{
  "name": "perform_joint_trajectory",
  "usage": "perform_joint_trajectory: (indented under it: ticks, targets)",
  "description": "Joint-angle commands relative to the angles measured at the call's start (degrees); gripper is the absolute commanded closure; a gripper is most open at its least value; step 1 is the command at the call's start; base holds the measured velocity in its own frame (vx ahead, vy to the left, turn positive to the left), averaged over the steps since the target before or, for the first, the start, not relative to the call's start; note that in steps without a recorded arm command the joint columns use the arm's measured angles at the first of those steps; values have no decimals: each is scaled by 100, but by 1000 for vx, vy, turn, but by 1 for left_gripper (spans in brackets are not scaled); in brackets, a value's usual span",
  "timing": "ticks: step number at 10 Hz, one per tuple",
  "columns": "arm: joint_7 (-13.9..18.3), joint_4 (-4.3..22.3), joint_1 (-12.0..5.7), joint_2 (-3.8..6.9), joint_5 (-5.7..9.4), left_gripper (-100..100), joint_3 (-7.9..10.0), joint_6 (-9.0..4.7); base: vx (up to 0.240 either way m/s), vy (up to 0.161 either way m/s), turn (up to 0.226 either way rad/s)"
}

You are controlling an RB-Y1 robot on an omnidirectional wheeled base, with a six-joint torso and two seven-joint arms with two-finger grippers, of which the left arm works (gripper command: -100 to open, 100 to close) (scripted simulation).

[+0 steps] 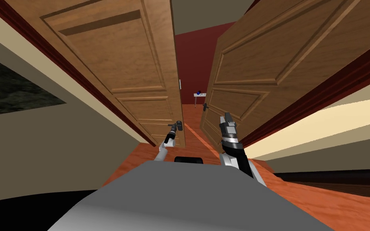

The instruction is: Push the door open

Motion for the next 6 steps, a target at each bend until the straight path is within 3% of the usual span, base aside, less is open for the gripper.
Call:
perform_joint_trajectory:
  ticks: [1,6]
  targets:
    - [-13,-48,-46,61,9,100,107,-37,160,-60,30]
    - [-57,44,-106,144,44,100,454,-36,180,-88,65]
